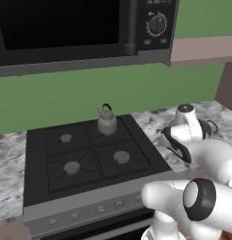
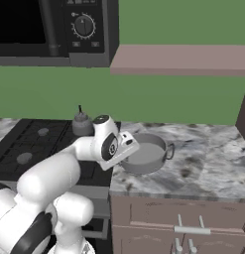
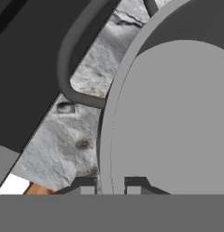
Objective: Pick the kettle from the cabinet and place it on a stove burner. Then pick the pot from the counter and place it on another stove burner. Finally, turn both burners on.
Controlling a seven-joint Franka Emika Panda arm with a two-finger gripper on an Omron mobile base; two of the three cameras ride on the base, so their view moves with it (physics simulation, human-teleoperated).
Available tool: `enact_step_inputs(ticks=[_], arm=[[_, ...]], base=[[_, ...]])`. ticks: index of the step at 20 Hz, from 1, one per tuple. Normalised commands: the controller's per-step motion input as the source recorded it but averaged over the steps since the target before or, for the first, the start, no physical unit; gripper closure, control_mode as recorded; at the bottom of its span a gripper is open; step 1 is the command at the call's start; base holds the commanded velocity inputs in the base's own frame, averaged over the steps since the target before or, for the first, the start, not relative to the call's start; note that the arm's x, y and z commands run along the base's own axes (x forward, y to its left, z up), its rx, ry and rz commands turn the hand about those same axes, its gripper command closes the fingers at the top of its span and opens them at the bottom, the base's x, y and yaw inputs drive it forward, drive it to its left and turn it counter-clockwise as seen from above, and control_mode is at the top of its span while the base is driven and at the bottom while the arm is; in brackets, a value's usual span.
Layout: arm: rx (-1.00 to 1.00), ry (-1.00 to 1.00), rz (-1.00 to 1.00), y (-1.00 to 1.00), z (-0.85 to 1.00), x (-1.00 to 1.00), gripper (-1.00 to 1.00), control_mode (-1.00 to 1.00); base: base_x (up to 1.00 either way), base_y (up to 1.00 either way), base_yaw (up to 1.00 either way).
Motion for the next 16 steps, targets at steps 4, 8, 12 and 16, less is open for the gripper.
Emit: enact_step_inputs(ticks=[4,8,12,16], arm=[[0.00,0.00,0.06,0.49,0.00,0.00,1.00,-1.00],[0.00,0.00,0.07,0.52,0.00,0.00,1.00,-1.00],[0.00,0.00,0.08,0.51,0.00,0.00,1.00,-1.00],[0.00,0.00,0.09,0.53,0.00,0.00,1.00,-1.00]], base=[[0.00,0.00,0.00],[0.00,0.00,0.00],[0.00,0.00,0.00],[0.00,0.00,0.00]])
